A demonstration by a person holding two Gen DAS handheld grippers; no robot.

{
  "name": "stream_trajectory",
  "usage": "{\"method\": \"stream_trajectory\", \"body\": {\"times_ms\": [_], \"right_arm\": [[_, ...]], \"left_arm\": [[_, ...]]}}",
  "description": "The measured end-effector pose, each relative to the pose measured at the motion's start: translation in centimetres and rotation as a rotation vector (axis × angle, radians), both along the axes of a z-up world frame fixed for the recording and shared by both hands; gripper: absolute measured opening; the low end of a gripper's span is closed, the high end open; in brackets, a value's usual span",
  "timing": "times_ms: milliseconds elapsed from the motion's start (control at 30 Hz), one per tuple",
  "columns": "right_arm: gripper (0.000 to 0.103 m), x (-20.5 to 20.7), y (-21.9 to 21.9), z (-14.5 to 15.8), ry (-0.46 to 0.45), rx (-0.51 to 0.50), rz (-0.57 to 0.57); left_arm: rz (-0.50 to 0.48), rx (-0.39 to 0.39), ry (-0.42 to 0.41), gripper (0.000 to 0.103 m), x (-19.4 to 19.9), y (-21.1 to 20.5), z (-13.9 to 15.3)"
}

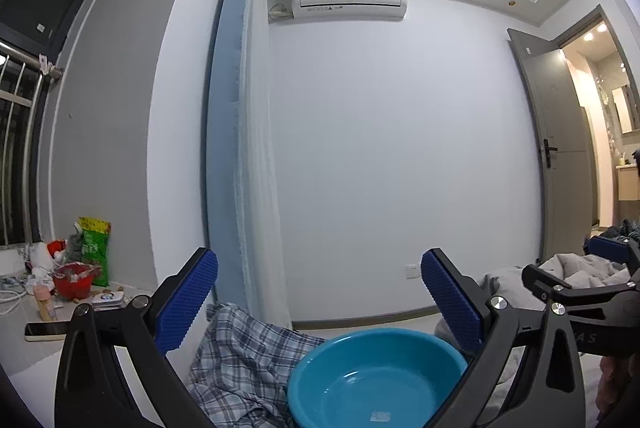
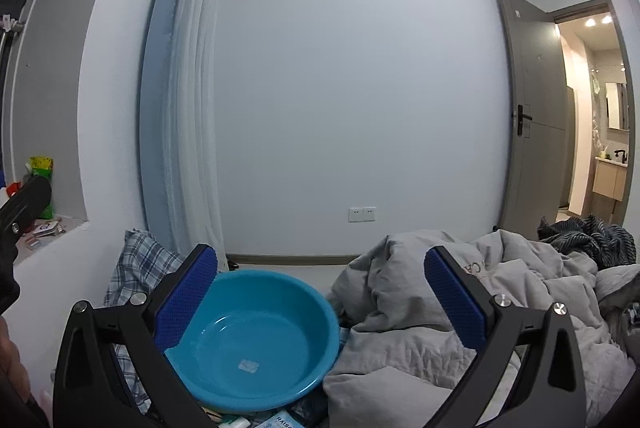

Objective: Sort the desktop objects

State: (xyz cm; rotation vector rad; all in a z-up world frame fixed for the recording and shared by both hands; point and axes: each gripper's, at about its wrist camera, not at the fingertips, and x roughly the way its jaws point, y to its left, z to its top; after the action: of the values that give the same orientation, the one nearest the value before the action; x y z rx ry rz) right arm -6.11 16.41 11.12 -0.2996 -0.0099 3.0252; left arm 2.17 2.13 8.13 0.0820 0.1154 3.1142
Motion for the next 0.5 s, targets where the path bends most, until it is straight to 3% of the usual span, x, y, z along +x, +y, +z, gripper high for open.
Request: {"method": "stream_trajectory", "body": {"times_ms": [500], "right_arm": [[0.103,1.2,-0.5,0.6,0.045,0.006,0.032]], "left_arm": [[0.058,0.061,0.006,0.103,0.3,-2.0,0.8]]}}
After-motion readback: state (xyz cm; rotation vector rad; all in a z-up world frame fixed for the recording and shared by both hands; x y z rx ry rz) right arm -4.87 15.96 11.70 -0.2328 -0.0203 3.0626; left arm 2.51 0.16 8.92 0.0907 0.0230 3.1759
